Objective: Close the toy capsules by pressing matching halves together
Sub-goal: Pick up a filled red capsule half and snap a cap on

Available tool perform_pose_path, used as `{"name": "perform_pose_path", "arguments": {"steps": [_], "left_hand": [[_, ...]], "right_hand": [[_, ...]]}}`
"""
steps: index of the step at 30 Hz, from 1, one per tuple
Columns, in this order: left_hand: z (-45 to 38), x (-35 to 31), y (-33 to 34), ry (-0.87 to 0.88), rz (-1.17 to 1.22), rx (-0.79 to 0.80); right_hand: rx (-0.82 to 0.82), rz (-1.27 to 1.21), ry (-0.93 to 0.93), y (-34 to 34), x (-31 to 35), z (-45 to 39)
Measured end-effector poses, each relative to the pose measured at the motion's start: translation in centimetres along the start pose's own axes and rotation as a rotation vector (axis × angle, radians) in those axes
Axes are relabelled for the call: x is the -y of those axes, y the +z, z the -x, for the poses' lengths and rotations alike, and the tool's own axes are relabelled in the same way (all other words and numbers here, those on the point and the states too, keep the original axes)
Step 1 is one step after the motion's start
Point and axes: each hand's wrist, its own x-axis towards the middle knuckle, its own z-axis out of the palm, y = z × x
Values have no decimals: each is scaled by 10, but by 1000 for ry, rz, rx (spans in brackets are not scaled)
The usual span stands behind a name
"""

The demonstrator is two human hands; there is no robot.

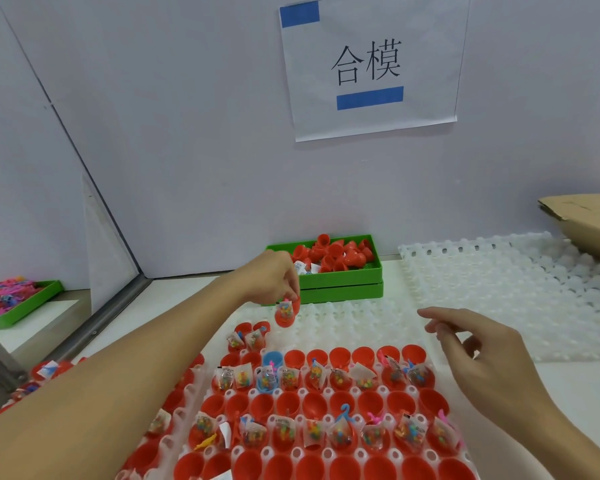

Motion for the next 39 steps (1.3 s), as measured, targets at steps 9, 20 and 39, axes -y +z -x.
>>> {"name": "perform_pose_path", "arguments": {"steps": [9,20,39], "left_hand": [[-2,-96,-6,288,122,-4],[-2,-148,4,439,149,-9],[64,-117,56,79,876,-186]], "right_hand": [[105,-120,74,-1,15,-2],[166,-506,220,-13,15,-7],[-38,-578,326,4,24,1]]}}
